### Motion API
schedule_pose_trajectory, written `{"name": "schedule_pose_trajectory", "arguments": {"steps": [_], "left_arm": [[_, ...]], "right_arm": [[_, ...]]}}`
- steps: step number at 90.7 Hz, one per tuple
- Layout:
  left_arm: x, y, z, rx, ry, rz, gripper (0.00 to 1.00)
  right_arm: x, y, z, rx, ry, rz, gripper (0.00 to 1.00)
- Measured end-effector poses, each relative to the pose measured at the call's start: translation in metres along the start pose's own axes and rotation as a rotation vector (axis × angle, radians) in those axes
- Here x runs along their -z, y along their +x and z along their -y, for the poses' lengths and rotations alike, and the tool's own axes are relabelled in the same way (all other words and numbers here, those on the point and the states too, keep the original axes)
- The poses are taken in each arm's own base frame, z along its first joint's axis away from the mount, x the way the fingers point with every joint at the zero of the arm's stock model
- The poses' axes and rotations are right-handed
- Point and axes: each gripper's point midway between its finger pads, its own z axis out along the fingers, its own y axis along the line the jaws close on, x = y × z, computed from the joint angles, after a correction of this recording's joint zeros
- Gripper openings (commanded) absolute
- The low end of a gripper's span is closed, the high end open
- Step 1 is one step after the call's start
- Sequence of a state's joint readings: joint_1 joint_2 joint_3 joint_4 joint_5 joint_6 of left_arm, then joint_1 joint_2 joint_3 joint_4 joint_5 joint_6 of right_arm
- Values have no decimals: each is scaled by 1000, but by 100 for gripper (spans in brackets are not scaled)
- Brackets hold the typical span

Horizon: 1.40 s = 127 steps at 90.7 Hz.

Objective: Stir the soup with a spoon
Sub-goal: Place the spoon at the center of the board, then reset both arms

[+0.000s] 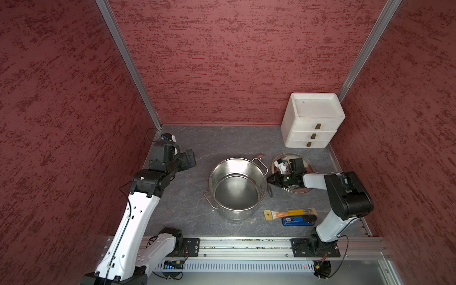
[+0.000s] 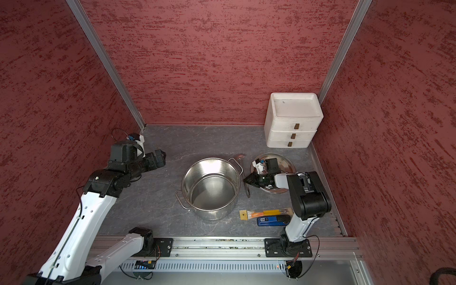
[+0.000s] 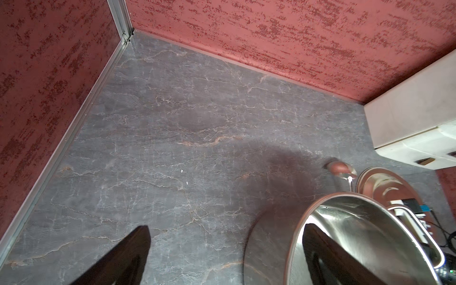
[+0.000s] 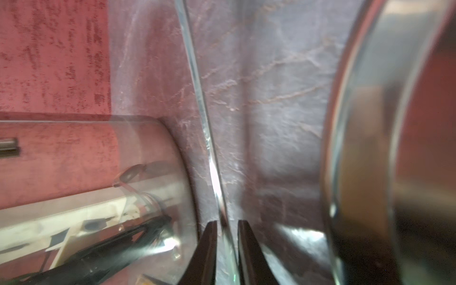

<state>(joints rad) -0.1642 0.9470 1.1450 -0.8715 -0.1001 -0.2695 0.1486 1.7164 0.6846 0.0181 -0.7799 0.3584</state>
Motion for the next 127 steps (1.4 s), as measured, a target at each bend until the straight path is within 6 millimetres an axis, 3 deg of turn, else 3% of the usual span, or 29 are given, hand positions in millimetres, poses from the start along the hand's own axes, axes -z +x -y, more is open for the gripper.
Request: {"name": "schedule_pose_trajectory", "arguments": {"steps": [13,29,39,49,60,66,75,85,94,104,127], "left_arm": [[-14,14,-14,-54,-52,10,100],[-48,42,-39,-109,-124,-3,100],[-72,64,-60,-117,-157,-14,100],[-95,81,-80,-106,-169,13,100],[-118,92,-94,-82,-157,76,100],[-130,94,-98,-64,-140,103,100],[-147,85,-96,-45,-106,163,100],[-167,75,-92,-44,-68,229,100],[-180,71,-91,-42,-52,255,100],[-190,67,-85,-59,-20,280,100],[-198,59,-68,-111,39,350,100]], "right_arm": [[9,-4,0,17,57,11,34],[44,-31,-26,119,131,111,52],[87,-56,-52,221,204,244,73],[142,-78,-79,346,309,436,97],[197,-89,-96,502,430,654,99],[208,-89,-88,564,497,734,99],[203,-86,-54,596,596,761,99],[178,-78,-9,573,658,701,98],[162,-70,14,584,667,703,99],[155,-71,24,601,668,739,98],[150,-95,24,639,648,840,98]]}}
